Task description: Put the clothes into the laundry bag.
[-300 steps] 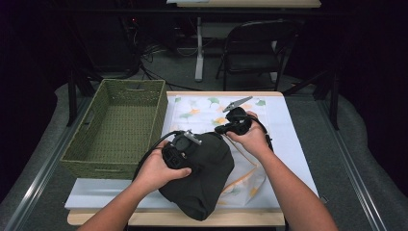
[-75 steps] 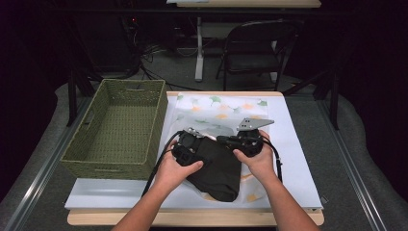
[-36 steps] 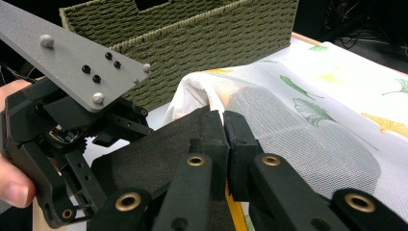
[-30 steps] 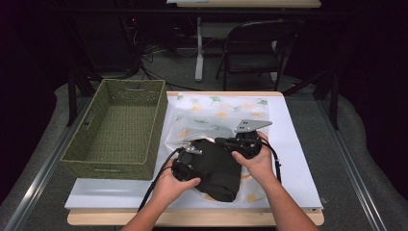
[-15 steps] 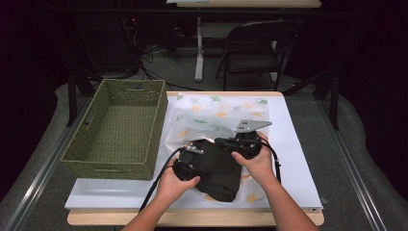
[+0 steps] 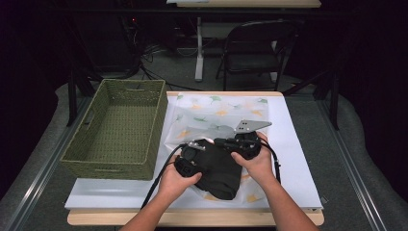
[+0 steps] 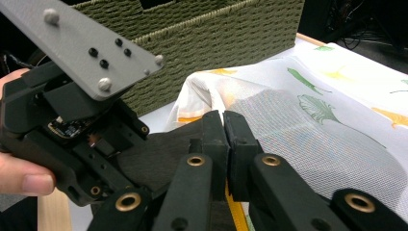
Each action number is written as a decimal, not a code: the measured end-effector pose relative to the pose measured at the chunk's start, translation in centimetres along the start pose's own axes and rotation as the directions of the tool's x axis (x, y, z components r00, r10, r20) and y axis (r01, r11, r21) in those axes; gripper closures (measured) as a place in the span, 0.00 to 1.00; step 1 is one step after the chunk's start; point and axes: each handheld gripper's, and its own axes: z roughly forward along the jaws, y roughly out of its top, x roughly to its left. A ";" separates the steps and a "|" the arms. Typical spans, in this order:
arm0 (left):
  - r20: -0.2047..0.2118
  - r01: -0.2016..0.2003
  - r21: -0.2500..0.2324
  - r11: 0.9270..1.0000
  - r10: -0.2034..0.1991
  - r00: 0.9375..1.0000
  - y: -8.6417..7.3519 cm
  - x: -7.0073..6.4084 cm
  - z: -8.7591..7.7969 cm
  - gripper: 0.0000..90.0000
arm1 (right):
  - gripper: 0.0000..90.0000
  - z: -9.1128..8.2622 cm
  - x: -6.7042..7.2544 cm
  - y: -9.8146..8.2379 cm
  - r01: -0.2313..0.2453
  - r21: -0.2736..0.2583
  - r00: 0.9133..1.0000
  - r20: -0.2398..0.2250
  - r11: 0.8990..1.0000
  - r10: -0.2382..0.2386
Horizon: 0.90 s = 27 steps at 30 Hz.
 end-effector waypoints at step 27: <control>-0.032 0.035 -0.043 0.998 -0.037 0.999 4.2 1.4 1.6 0.82 | 0.98 -0.7 -0.2 0.2 -0.012 -0.026 1.000 -0.006 1.000 0.012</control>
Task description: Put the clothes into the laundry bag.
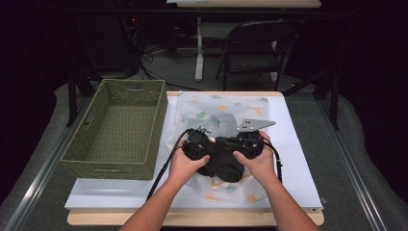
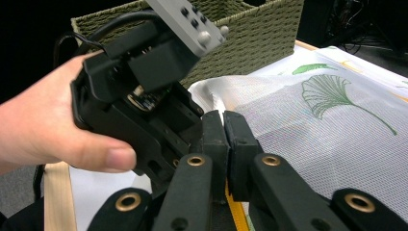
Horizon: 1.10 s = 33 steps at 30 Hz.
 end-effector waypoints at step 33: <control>-0.043 0.011 0.042 0.999 -0.009 0.999 -1.1 -0.6 -3.7 0.36 | 0.98 0.0 -0.7 -0.3 -0.019 0.004 1.000 0.015 1.000 0.019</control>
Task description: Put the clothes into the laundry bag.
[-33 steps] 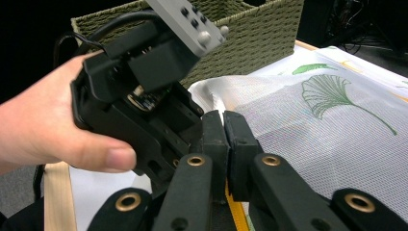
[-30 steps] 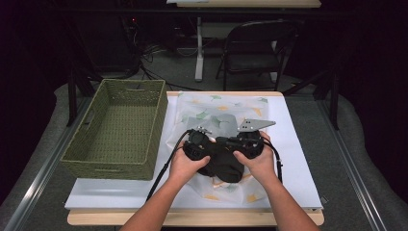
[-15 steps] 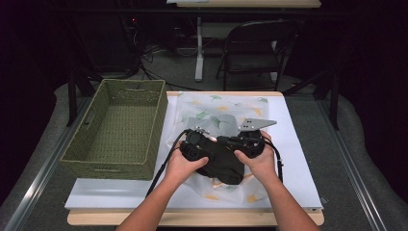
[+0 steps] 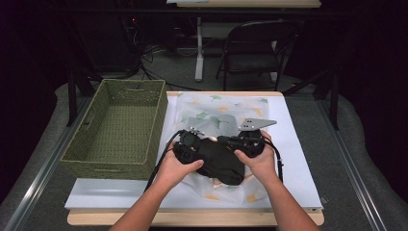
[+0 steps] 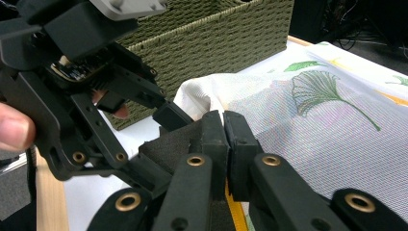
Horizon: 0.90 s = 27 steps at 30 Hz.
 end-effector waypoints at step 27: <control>0.050 0.013 0.082 0.997 -0.017 0.999 -1.7 -0.3 2.7 0.56 | 0.98 0.0 0.1 0.0 0.004 0.005 1.000 0.000 1.000 -0.004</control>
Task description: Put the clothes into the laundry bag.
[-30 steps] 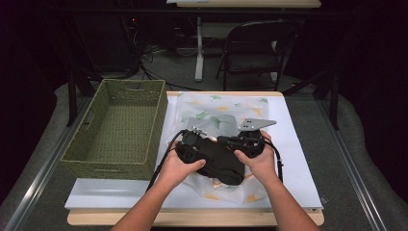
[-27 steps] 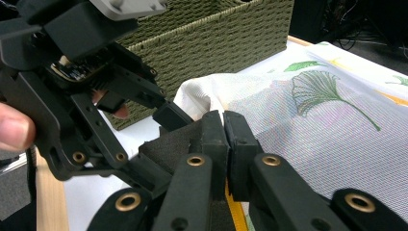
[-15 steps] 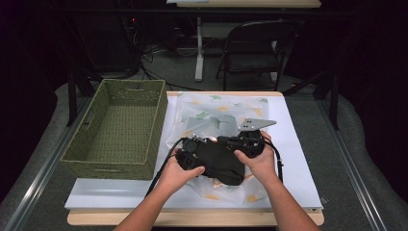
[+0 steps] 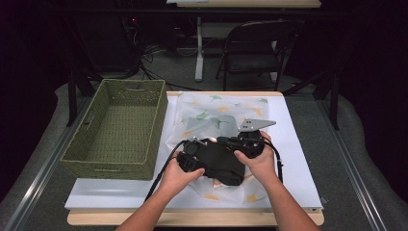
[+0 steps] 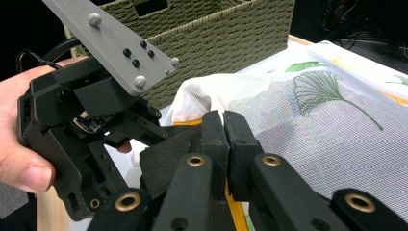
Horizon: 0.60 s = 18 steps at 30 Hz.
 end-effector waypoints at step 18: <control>0.015 -0.011 -0.030 0.999 0.011 1.000 -0.3 -0.1 0.2 0.76 | 0.98 0.1 0.2 -0.1 0.008 0.007 1.000 -0.003 1.000 -0.008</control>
